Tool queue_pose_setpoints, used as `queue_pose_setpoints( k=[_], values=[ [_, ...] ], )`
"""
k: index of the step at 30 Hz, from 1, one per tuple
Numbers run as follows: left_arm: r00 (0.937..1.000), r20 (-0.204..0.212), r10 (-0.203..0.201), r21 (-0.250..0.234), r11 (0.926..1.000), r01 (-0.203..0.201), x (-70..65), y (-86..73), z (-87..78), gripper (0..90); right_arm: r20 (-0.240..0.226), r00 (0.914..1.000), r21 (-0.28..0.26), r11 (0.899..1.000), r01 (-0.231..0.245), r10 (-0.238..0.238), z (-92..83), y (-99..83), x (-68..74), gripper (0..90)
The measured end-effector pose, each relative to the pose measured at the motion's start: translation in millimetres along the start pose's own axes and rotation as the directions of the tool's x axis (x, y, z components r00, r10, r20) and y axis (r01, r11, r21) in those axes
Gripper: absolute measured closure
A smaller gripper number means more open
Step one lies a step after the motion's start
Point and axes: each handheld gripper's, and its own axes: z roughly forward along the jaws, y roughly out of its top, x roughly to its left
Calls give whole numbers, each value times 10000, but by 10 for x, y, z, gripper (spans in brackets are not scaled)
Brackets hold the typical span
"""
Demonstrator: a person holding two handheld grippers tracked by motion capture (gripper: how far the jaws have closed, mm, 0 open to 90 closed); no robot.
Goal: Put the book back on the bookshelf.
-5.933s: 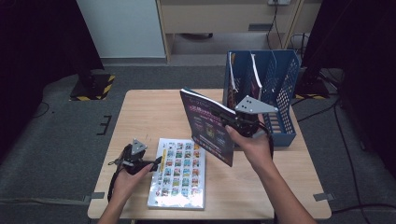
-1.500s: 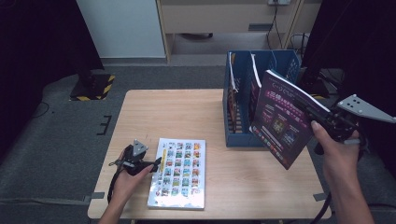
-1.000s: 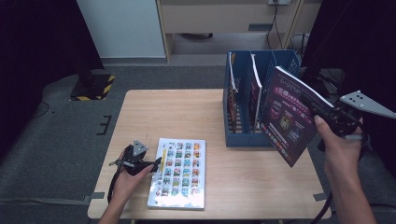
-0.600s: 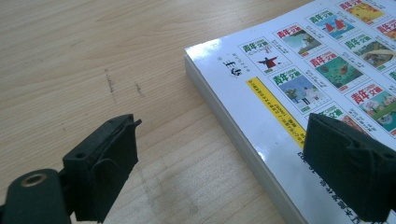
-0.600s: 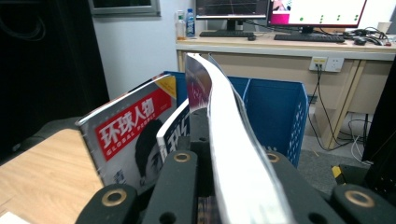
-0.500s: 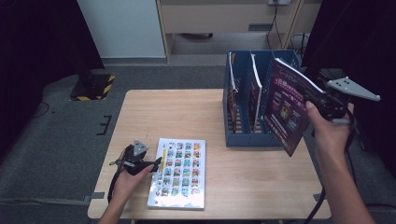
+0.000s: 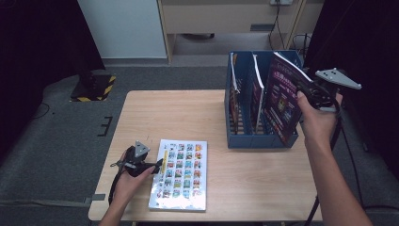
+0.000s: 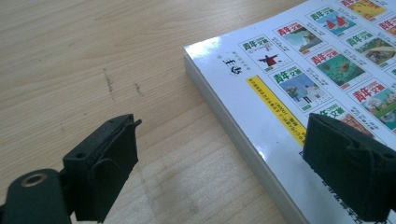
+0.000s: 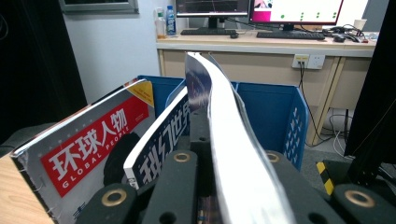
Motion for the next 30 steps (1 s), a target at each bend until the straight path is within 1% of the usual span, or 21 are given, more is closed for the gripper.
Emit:
queue_pose_setpoints(
  k=[5, 6, 9, 11, 13, 17, 18, 19, 20, 24, 25, 26, 27, 28, 30],
  values=[
    [10000, -27, -70, -72, 9999, 70, 9, 0, -15, 92, 59, 9999, 5, 9999, -147, 147, 89, 40, 4, 840],
    [10000, -23, -88, -87, 9999, 88, 13, 0, -19, 92, 101, 9999, 29, 10000, -91, 91, 132, 67, 13, 840],
    [10000, -11, -80, -78, 9999, 80, 11, -1, -18, 92, 174, 9998, 35, 10000, 5, -6, 180, 97, 33, 840],
    [10000, -7, -80, -77, 9999, 79, 10, -1, -17, 92, 213, 9998, 27, 10000, 15, -16, 215, 111, 46, 840],
    [10000, -3, -98, -105, 9999, 98, 12, 0, -24, 92, 282, 9996, 17, 10000, -76, 76, 246, 118, 56, 840],
    [9998, -42, -176, -171, 9997, 175, 27, 3, -33, 92, 339, 9994, 57, 10000, -27, 25, 301, 129, 68, 840],
    [9998, -46, -206, -166, 9997, 205, 37, 2, -36, 92, 387, 9992, 149, 9999, 75, -81, 344, 139, 79, 840],
    [9998, -46, -206, -166, 9997, 205, 37, 2, -36, 92, 387, 9992, 149, 9999, 75, -81, 344, 139, 79, 840],
    [9998, -41, -201, -177, 9996, 201, 38, 3, -40, 92, 470, 9988, 170, 9998, 109, -117, 388, 144, 88, 840],
    [9998, -69, -172, -221, 9996, 170, 40, 8, -46, 92, 601, 9981, -14, 9999, -125, 126, 475, 127, 77, 840],
    [9998, -84, -159, -212, 9997, 157, 42, 9, -45, 92, 601, 9981, -14, 9999, -125, 126, 475, 127, 77, 840],
    [9998, -81, -159, -198, 9997, 158, 47, 8, -43, 92, 638, 9976, -72, 9996, -262, 266, 522, 120, 59, 840],
    [9998, -81, -159, -198, 9997, 158, 47, 8, -43, 92, 638, 9976, -72, 9996, -262, 266, 522, 120, 59, 840],
    [9998, -88, -166, -194, 9997, 165, 52, 7, -46, 92, 664, 9968, -133, 9990, -431, 439, 568, 122, 23, 840],
    [9998, -117, -173, -205, 9996, 171, 60, 7, -48, 92, 734, 9953, -270, 9978, -610, 628, 607, 124, -17, 840]
  ],
)
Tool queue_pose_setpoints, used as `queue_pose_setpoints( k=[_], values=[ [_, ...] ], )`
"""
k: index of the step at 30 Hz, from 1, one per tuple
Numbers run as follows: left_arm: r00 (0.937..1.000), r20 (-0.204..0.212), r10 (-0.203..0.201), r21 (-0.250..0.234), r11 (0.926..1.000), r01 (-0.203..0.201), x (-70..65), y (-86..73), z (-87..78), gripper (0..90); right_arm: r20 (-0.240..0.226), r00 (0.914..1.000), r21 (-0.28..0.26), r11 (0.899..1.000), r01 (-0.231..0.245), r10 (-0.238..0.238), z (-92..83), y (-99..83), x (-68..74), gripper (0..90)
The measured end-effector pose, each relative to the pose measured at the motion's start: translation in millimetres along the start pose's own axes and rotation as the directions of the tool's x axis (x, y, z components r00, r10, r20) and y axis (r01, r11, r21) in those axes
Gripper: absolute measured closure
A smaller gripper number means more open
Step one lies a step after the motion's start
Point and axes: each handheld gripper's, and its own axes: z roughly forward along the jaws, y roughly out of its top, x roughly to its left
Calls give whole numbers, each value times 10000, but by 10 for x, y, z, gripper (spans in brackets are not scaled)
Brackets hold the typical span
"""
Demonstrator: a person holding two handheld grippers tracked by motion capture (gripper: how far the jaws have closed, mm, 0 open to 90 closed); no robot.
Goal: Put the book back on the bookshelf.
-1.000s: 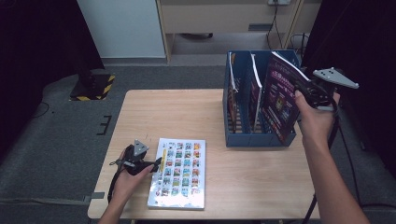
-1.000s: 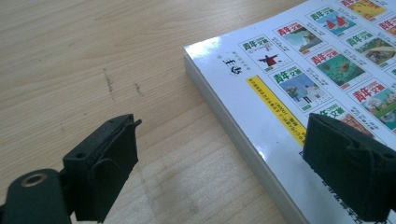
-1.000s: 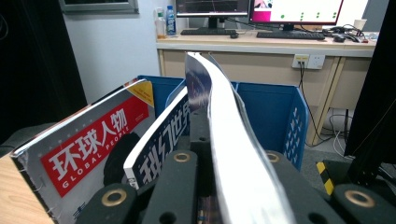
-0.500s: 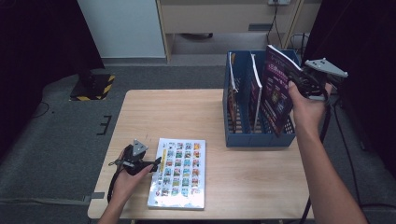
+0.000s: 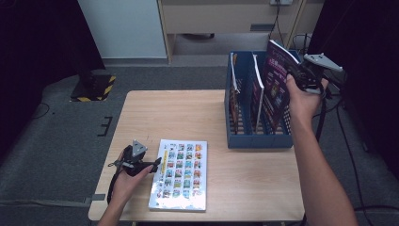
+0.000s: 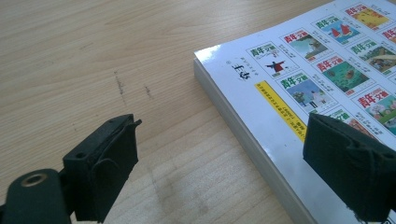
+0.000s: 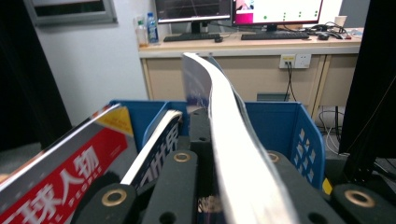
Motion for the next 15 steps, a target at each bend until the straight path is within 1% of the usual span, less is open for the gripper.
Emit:
queue_pose_setpoints(
  k=[2, 5, 8, 13, 15],
  values=[
    [10000, -7, -34, -12, 10000, 34, 9, 0, 0, 92, 93, 9999, -61, 9999, -89, 90, 37, 2, -30, 840],
    [10000, -16, -38, -2, 10000, 38, 14, -2, 5, 92, 168, 9998, -6, 9999, -134, 134, 72, -3, -43, 839],
    [10000, -19, -12, 29, 10000, 12, 11, -1, 10, 92, 130, 9999, 90, 10000, 10, -12, 120, -31, -18, 839],
    [10000, -28, 5, 25, 10000, -5, 8, -2, 6, 92, 56, 10000, 156, 9999, -42, 41, 176, -62, 19, 840],
    [10000, -18, -4, 20, 10000, 4, 10, -3, 5, 92, 80, 10000, 158, 9999, 14, -15, 199, -73, 41, 839]
  ],
)
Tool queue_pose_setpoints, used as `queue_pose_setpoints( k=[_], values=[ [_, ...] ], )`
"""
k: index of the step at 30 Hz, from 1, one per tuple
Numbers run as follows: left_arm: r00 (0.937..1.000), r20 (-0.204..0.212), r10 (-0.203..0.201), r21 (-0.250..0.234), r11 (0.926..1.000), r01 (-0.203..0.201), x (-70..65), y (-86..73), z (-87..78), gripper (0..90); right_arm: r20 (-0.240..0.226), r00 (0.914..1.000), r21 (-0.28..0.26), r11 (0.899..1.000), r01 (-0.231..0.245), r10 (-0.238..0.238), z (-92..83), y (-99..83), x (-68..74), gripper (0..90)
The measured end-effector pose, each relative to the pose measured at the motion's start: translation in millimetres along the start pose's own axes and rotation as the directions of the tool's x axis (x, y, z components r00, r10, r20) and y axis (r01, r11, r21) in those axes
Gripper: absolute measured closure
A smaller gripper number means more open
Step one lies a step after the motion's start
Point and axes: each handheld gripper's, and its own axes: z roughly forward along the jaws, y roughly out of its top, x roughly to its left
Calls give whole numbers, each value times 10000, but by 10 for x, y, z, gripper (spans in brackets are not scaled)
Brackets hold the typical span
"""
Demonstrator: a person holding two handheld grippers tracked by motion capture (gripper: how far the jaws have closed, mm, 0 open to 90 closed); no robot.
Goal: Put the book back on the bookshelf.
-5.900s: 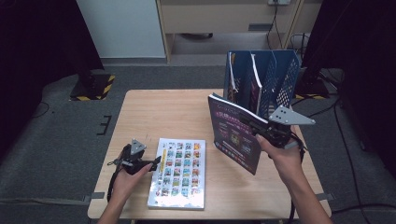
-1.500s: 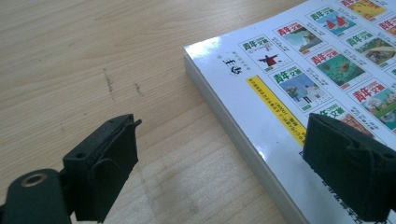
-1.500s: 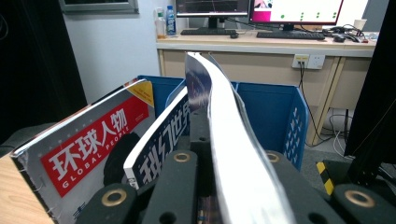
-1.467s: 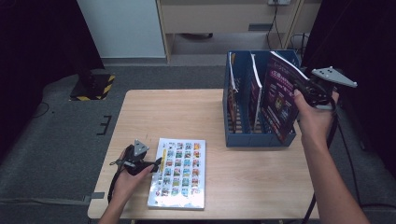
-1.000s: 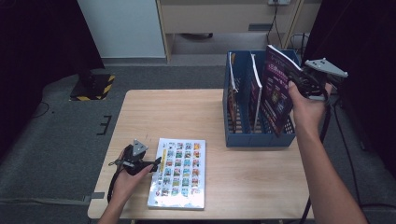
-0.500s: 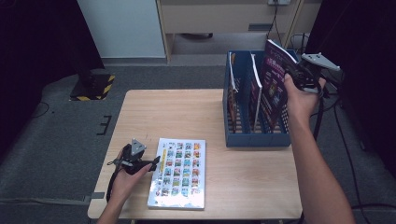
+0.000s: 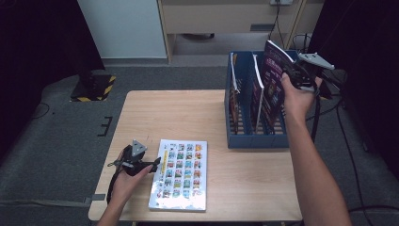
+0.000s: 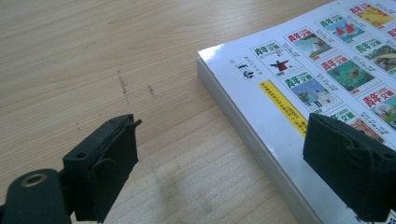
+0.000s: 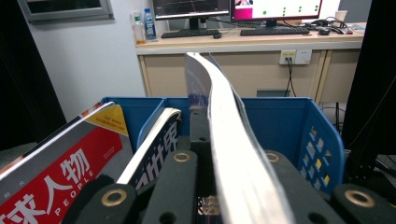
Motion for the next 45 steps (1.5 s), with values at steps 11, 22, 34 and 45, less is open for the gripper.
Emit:
queue_pose_setpoints(
  k=[11, 22, 34, 45],
  values=[
    [10000, 4, -14, -13, 10000, 14, 5, -1, -2, 92, -31, 9995, 75, 9995, 305, -305, 102, -47, 87, 839],
    [10000, -22, 42, 54, 10000, -42, 0, -5, 1, 92, 19, 9980, 84, 9979, 635, -635, 171, -135, 122, 840],
    [10000, -49, 38, 48, 10000, -38, -9, -14, -2, 92, 31, 9977, 45, 9977, 675, -675, 233, -205, 89, 840],
    [9999, -108, -10, -21, 10000, 10, -4, -13, -9, 94, 41, 9977, -51, 9977, 678, -677, 266, -249, 102, 841]
  ],
)
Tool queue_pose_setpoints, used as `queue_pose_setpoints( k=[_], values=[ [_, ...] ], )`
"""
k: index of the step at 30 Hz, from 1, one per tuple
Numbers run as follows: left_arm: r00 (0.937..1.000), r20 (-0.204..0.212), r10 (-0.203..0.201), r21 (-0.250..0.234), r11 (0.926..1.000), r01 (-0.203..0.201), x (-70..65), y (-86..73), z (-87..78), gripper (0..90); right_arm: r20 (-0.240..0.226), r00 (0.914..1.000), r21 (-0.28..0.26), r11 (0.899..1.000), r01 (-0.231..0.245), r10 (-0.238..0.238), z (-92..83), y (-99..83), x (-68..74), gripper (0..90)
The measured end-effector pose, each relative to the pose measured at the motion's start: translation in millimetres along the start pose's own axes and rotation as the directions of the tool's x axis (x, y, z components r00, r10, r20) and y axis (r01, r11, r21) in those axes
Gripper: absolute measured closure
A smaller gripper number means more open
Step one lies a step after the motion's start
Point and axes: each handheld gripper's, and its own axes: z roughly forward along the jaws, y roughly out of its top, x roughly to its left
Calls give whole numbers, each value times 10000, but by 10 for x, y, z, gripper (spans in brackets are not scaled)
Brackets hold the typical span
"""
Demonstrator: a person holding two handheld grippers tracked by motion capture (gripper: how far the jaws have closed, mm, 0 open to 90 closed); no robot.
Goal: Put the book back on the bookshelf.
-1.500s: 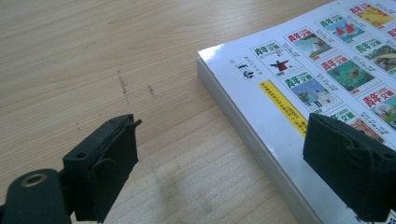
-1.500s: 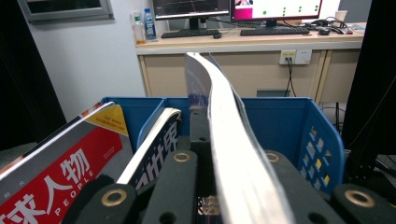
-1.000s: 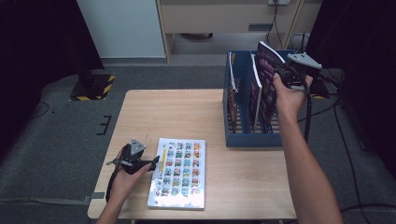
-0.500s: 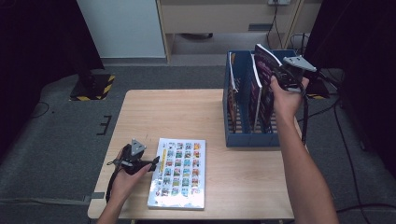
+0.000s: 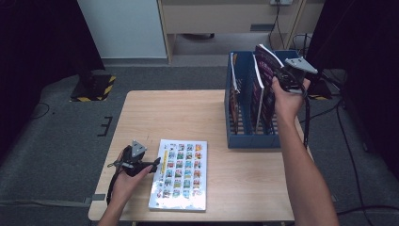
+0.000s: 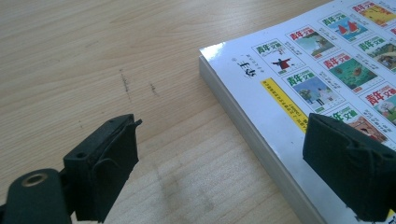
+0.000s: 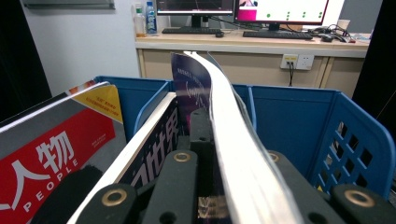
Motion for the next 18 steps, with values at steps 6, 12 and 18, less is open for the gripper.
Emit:
queue_pose_setpoints(
  k=[6, 12, 18],
  values=[
    [10000, 17, 8, -11, 10000, -8, 0, 2, -1, 94, 23, 10000, -62, 10000, -17, 17, 0, -24, 7, 841],
    [10000, 14, 15, -7, 10000, -15, 0, 2, -1, 94, 49, 10000, 45, 10000, -34, 34, 10, -126, -8, 841],
    [10000, 16, 36, 42, 10000, -36, -3, 0, 7, 94, -3, 10000, 57, 10000, 27, -27, 37, -180, -16, 840]
  ],
)
